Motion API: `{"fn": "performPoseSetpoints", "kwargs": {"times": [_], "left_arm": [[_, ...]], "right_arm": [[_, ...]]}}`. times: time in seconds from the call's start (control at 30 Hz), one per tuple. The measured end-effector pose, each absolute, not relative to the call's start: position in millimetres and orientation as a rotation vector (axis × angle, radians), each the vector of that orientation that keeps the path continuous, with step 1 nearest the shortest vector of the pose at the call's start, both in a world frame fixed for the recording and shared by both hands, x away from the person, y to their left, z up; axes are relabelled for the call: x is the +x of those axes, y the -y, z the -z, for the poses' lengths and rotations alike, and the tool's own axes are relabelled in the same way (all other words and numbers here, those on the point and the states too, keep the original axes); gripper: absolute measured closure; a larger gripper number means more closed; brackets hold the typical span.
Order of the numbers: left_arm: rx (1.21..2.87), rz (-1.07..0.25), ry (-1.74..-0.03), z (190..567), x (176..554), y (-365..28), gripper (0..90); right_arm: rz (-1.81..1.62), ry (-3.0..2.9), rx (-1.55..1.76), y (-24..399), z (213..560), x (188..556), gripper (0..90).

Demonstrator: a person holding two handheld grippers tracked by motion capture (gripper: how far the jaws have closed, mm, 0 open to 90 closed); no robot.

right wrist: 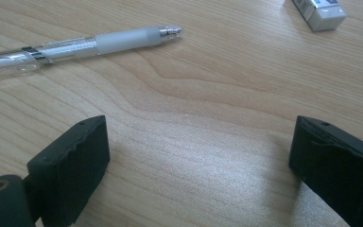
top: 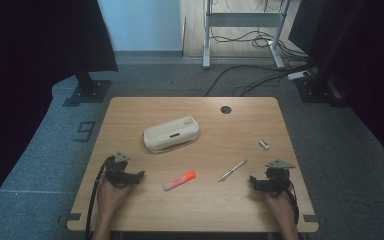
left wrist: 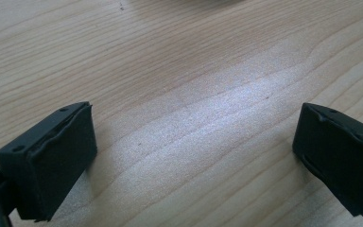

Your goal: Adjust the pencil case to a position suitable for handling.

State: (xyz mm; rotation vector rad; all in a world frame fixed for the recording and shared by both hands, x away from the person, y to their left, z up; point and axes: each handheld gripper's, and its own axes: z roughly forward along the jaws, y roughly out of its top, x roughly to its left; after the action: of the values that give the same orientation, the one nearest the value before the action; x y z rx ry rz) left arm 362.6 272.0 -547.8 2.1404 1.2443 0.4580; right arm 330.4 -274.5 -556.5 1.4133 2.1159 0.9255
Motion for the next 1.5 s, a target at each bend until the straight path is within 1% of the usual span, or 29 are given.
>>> {"fn": "performPoseSetpoints", "kwargs": {"times": [0.23, 0.5, 0.67, 1.03, 1.07, 1.23, 1.37, 1.5], "left_arm": [[2.138, -0.457, -1.24, 547, 363, -272, 1.9], [2.142, -0.45, -1.227, 548, 362, -272, 1.4], [2.141, -0.409, -1.206, 546, 363, -273, 1.9], [2.059, -0.346, -1.137, 523, 370, -269, 1.9], [2.034, -0.31, -1.131, 520, 373, -269, 1.5], [2.036, -0.317, -1.093, 513, 377, -263, 1.8], [2.076, -0.312, -1.037, 498, 385, -251, 2.1], [2.076, -0.284, -1.004, 491, 393, -246, 3.1]], "right_arm": [[-0.926, -2.116, 1.413, 275, 557, 330, 5.3], [-0.925, -2.116, 1.413, 275, 557, 330, 5.3], [-0.926, -2.115, 1.413, 275, 557, 330, 5.3], [-0.925, -2.117, 1.412, 275, 557, 330, 5.4], [-0.925, -2.117, 1.412, 275, 557, 330, 5.4], [-0.925, -2.116, 1.412, 275, 556, 330, 5.4], [-0.925, -2.116, 1.413, 275, 556, 330, 5.4], [-0.925, -2.116, 1.413, 275, 556, 330, 5.4]]}}
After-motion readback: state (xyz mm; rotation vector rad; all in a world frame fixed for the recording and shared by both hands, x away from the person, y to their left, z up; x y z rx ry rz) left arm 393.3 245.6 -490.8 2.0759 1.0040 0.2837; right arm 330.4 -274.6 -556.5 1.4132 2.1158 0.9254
